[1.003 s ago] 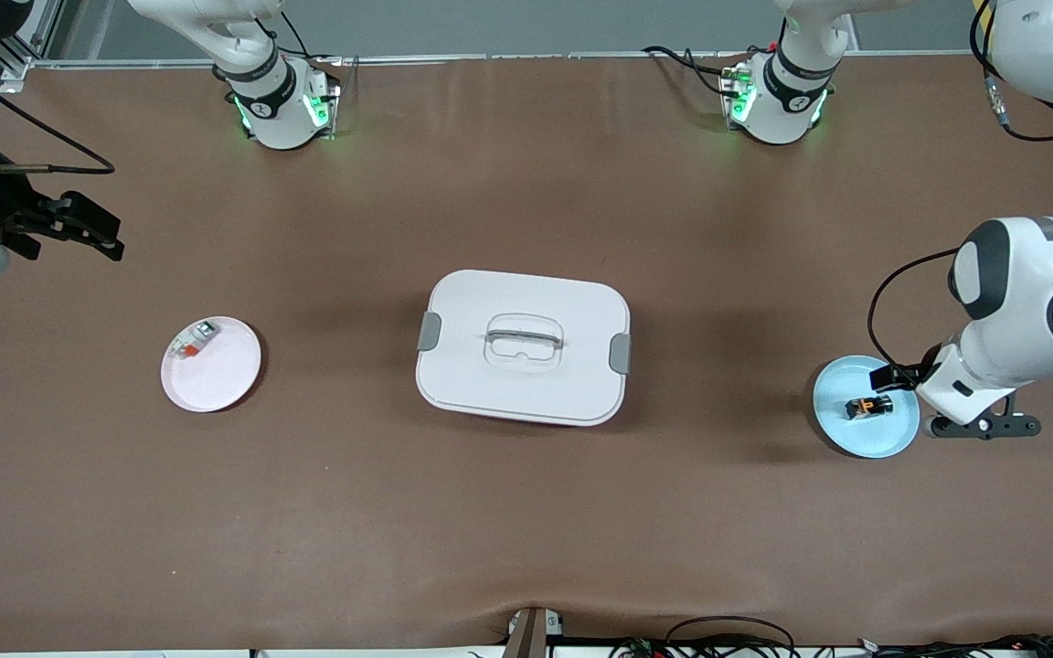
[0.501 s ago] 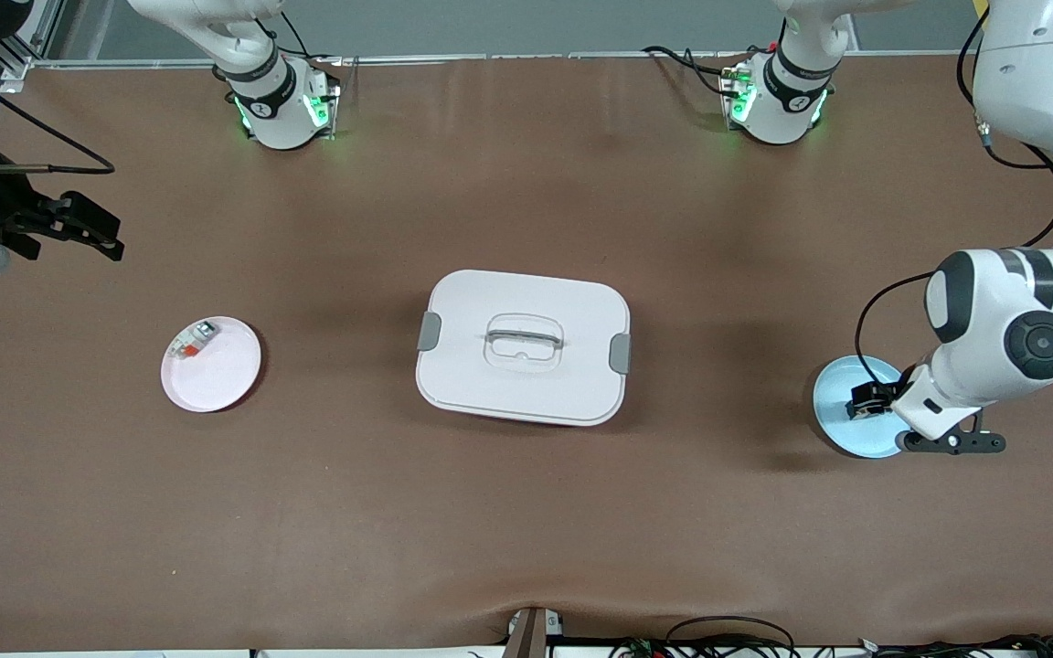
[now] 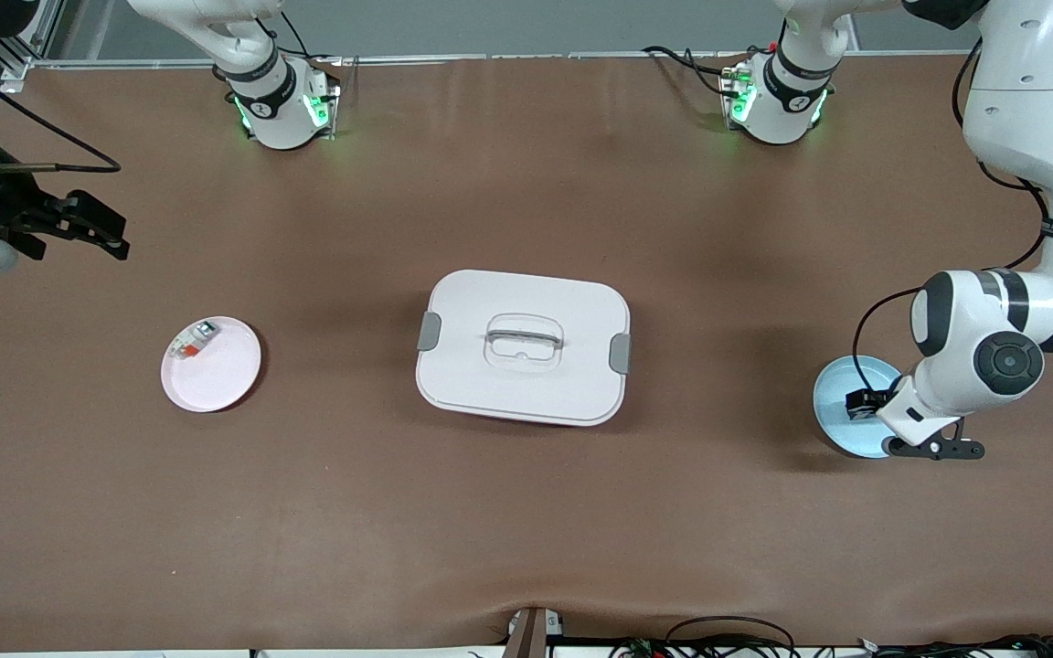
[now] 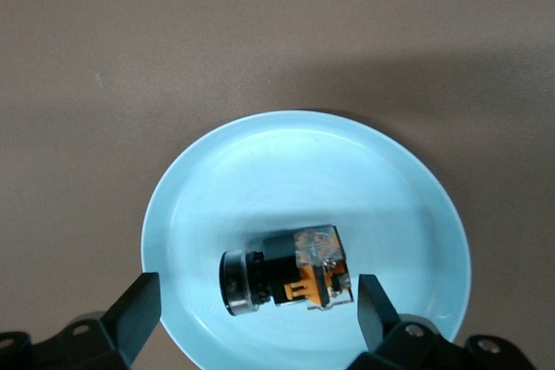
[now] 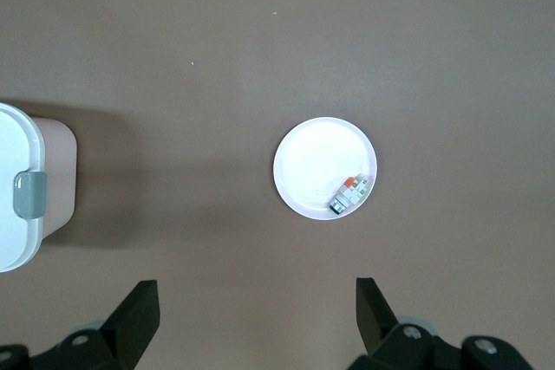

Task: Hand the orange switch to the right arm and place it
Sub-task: 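Lower the left gripper and close it on the orange switch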

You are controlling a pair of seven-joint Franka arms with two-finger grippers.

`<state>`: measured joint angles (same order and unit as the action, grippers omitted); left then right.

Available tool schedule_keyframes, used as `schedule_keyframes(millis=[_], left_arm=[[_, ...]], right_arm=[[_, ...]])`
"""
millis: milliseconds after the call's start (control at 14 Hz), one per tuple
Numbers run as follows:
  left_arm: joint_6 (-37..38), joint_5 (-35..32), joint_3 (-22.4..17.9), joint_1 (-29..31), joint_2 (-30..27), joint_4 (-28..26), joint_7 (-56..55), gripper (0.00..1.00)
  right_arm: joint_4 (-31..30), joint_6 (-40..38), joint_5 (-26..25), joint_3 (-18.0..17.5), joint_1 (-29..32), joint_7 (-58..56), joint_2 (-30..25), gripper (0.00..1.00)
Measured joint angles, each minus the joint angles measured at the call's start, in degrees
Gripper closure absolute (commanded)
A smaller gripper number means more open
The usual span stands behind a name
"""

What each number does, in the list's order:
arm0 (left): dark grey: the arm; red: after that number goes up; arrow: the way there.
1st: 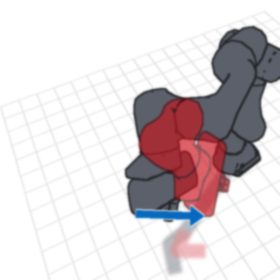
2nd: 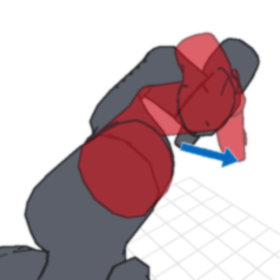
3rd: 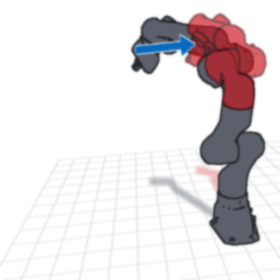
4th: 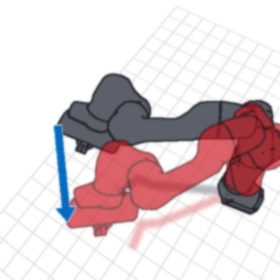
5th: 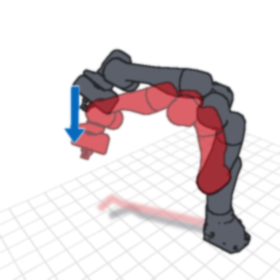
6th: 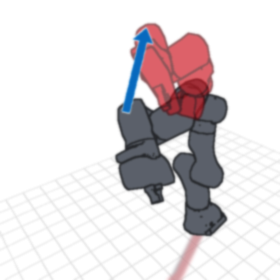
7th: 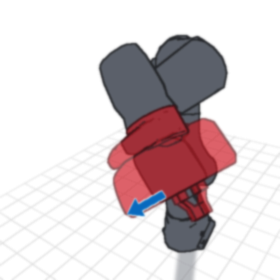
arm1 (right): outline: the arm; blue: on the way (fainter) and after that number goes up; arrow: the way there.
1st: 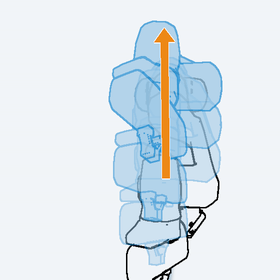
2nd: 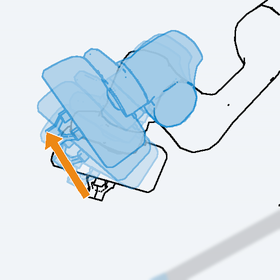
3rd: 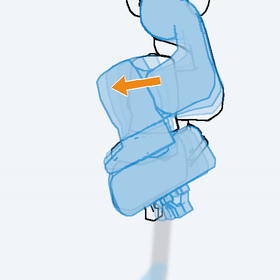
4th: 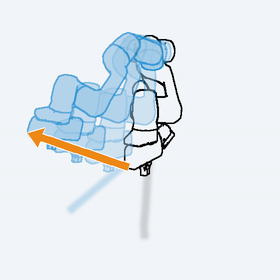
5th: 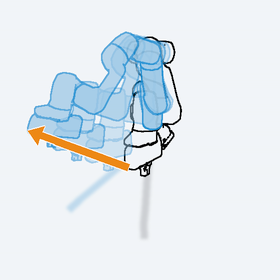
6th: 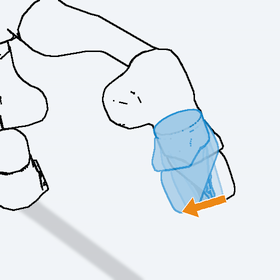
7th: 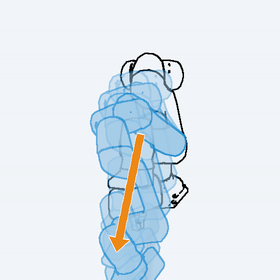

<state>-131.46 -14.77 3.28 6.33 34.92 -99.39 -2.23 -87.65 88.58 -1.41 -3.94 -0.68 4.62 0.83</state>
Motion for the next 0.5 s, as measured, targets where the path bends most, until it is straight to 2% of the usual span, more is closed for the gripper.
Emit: schedule_keyframes(millis=[501], left_arm=[[-0.87,-0.04,0.11,0.05,0.61,-0.01,-0.06,0.00]], right_arm=[[0.07,0.25,0.00,0.00,-0.56,0.00,0.54,0.00]])
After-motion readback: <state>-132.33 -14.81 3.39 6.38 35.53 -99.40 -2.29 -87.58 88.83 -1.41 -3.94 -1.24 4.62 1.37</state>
